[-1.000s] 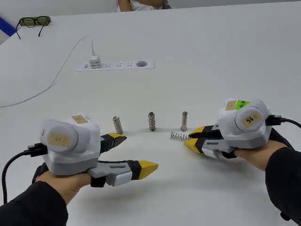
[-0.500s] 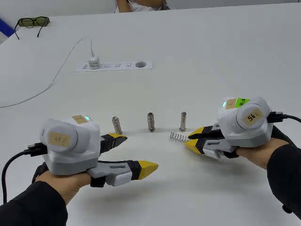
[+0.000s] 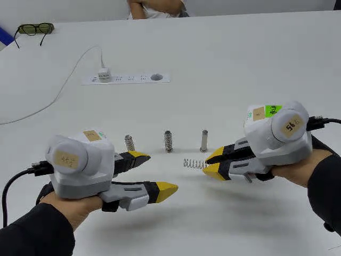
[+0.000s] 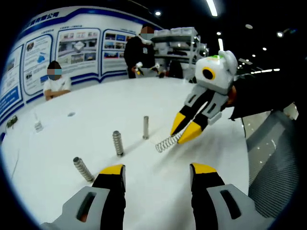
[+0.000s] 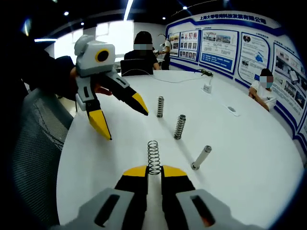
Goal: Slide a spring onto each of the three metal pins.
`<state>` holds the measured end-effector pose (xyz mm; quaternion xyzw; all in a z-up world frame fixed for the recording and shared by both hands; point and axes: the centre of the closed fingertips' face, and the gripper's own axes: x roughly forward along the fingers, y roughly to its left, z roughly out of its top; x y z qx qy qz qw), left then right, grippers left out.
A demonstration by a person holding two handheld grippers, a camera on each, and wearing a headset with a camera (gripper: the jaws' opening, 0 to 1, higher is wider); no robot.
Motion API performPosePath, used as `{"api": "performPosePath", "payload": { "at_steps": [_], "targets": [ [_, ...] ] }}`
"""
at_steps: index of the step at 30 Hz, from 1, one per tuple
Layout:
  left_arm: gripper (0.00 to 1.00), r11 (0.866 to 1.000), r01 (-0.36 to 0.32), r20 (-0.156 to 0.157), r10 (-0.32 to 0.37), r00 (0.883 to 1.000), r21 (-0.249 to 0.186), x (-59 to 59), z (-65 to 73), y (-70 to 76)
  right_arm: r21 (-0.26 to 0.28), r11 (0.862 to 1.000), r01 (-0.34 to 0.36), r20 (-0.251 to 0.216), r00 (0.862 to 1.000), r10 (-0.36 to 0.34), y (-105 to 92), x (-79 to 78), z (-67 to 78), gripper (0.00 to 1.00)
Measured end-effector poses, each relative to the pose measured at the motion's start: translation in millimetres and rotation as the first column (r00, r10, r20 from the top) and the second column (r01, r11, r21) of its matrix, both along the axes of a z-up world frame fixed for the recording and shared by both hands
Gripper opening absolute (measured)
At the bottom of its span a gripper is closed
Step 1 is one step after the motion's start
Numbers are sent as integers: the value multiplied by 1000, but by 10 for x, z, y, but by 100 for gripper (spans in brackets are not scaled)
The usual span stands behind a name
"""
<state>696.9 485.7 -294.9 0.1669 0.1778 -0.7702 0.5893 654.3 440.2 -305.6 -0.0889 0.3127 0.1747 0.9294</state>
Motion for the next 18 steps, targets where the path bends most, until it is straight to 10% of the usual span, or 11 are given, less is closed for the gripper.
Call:
{"api": "performPosePath", "payload": {
  "at_steps": [18],
  "targets": [
    [32,979,206,106,-205,973,-2,-332,-17,7,0,991,-137,-46,989,137,313,-127,129,11]
  ]
}}
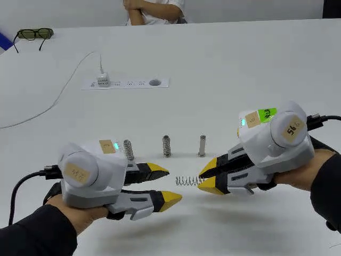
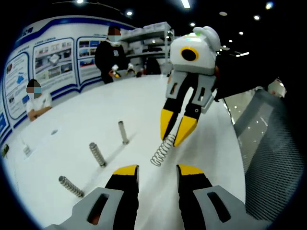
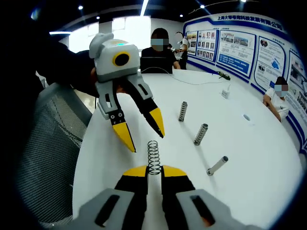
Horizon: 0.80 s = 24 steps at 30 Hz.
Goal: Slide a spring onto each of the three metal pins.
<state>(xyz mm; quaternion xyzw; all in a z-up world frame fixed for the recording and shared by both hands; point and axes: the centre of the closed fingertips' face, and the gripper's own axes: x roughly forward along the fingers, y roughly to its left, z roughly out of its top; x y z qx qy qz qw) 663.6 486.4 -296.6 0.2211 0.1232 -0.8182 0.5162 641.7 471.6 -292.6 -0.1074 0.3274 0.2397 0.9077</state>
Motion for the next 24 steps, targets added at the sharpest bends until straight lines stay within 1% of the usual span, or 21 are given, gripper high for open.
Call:
{"api": "performPosePath", "payload": {
  "at_steps": [6,10,12,15,19,24],
  "targets": [
    [23,999,39,10,-39,999,-12,-62,12,7,2,999,-32,-22,999,32,57,-57,-2,11],
    [20,998,57,12,-57,998,-13,-104,14,8,1,999,-46,-34,998,46,96,-76,-4,11],
    [16,998,63,14,-63,998,-19,-118,23,1,2,999,-50,-39,998,50,112,-80,-2,11],
    [13,997,76,21,-75,997,-17,-144,12,6,3,999,-49,-39,998,49,111,-77,17,11],
    [12,997,79,25,-79,997,-19,-151,11,4,5,999,-50,-36,998,51,121,-82,54,11],
    [12,996,81,25,-81,996,-22,-154,14,-7,2,999,-49,-21,999,50,121,-74,112,11]
  ]
}}
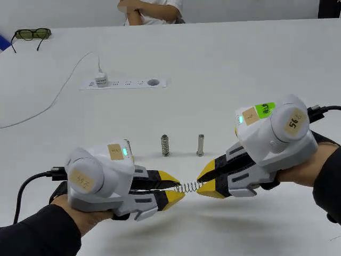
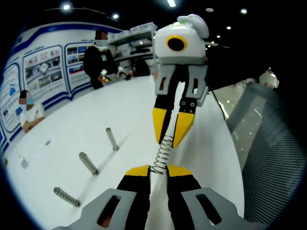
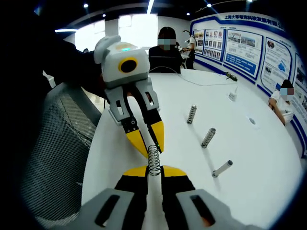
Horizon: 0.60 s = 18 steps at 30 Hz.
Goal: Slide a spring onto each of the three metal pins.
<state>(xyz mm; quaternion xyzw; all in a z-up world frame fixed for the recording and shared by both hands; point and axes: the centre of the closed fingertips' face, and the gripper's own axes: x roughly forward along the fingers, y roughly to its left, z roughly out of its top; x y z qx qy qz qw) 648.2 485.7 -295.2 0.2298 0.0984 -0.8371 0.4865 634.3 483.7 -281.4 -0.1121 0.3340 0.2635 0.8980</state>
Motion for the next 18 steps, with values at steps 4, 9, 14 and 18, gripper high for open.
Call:
{"api": "performPosePath", "payload": {
  "at_steps": [4,9,14,18],
  "targets": [
    [12,1000,-4,-6,4,1000,-4,1,10,-13,4,1000,8,20,1000,-8,-2,23,63,11],
    [12,1000,-5,-5,5,1000,-6,6,12,-25,9,1000,11,46,999,-11,19,61,137,11],
    [12,1000,1,0,-1,1000,-6,-12,8,-31,20,1000,11,71,997,-12,59,100,204,11],
    [11,1000,6,1,-6,1000,-8,-33,14,-39,25,1000,10,86,996,-12,82,125,244,11]
  ]
}}
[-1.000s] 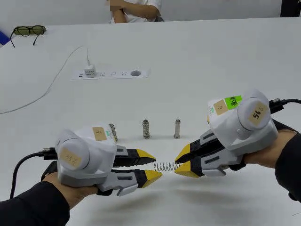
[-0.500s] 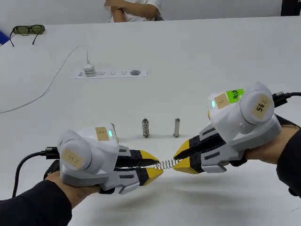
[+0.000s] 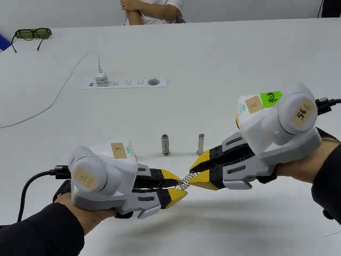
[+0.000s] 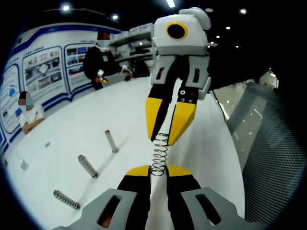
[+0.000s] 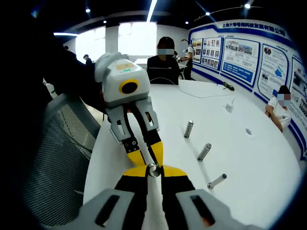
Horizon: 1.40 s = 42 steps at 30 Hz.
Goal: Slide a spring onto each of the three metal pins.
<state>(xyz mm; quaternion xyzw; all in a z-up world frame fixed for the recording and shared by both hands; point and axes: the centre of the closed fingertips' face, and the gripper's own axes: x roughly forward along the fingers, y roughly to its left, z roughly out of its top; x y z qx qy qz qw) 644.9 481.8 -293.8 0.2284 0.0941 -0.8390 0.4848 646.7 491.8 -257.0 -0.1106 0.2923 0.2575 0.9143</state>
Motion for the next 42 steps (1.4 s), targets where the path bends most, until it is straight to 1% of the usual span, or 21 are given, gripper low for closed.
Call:
{"api": "performPosePath", "payload": {
  "at_steps": [7,11,14,17,19,20,22,25,27,29,32,37,42],
  "targets": [
    [11,1000,9,-4,-9,1000,-11,-38,26,-22,8,1000,4,24,1000,-4,25,44,63,11],
    [11,1000,7,-17,-7,1000,-14,-61,49,-50,13,1000,4,39,999,-5,46,74,99,11],
    [11,1000,3,-35,-3,999,-15,-78,64,-61,15,1000,3,48,999,-4,63,91,115,11],
    [10,1000,-4,-56,4,998,-7,-79,63,-56,15,1000,4,50,999,-5,67,94,113,12],
    [10,1000,-13,-73,12,997,-4,-62,61,-53,19,1000,8,50,999,-9,67,96,113,12],
    [10,1000,-19,-89,18,996,-1,-56,63,-54,20,1000,10,51,999,-11,66,98,115,12],
    [10,1000,-29,-109,28,994,-4,-50,83,-60,22,1000,13,47,999,-14,64,98,109,13],
    [10,999,-40,-125,38,991,-9,-31,104,-71,25,1000,18,44,999,-19,64,97,95,16],
    [10,999,-41,-121,40,992,-10,-27,101,-70,23,999,24,47,999,-25,51,98,94,16],
    [10,999,-41,-123,40,992,-8,-30,101,-64,31,999,31,56,998,-33,42,101,112,15],
    [10,999,-40,-125,39,991,-8,-40,100,-62,26,999,35,61,997,-36,32,103,119,12],
    [10,999,-39,-123,37,992,-13,-45,111,-70,31,999,39,64,997,-41,30,105,121,12],
    [10,999,-36,-113,34,993,-15,-49,103,-69,35,999,41,63,997,-44,39,102,111,12]
  ]
}}
